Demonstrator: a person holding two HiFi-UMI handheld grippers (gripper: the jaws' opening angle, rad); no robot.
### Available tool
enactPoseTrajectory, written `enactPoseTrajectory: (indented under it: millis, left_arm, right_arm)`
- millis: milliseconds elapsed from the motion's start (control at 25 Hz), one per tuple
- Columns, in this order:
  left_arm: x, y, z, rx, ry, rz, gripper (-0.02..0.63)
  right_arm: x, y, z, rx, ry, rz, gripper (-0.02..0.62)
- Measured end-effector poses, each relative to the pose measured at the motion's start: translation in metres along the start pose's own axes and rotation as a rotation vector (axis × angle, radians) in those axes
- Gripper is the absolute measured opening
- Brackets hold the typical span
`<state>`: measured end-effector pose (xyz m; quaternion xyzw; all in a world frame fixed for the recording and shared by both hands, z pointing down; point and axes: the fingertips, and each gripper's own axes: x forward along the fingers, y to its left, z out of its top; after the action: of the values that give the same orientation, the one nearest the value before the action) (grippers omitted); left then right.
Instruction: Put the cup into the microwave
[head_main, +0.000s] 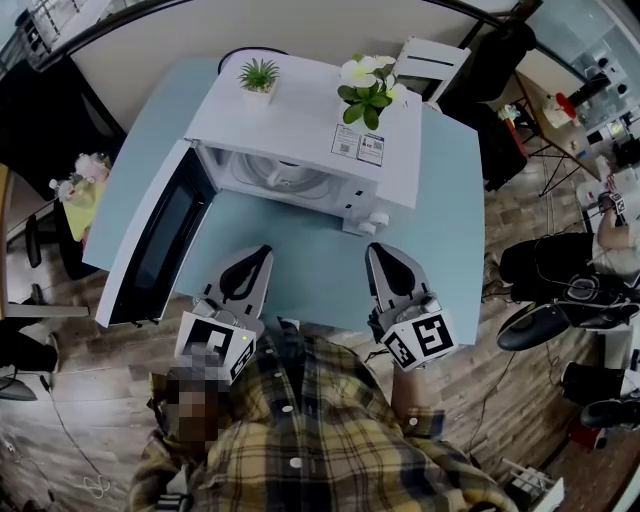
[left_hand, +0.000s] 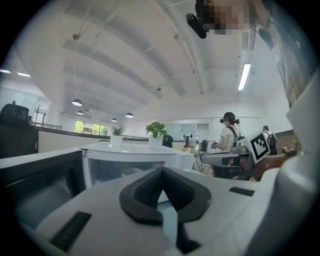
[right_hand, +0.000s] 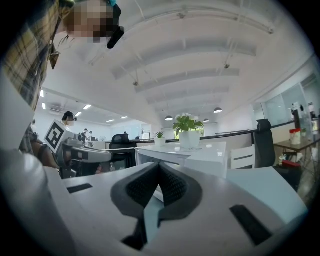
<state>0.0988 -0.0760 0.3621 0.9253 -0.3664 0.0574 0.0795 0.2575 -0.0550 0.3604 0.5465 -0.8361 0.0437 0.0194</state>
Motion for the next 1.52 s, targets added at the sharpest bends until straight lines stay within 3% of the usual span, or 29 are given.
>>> enactPoseTrajectory:
  millis: [1520]
  left_arm:
    - [-0.009, -0.008, -0.004, 0.004, 0.0, 0.014, -0.009]
  right_arm:
    - [-0.013, 0.008, -0.011, 0.011, 0.02, 0.008, 0.002]
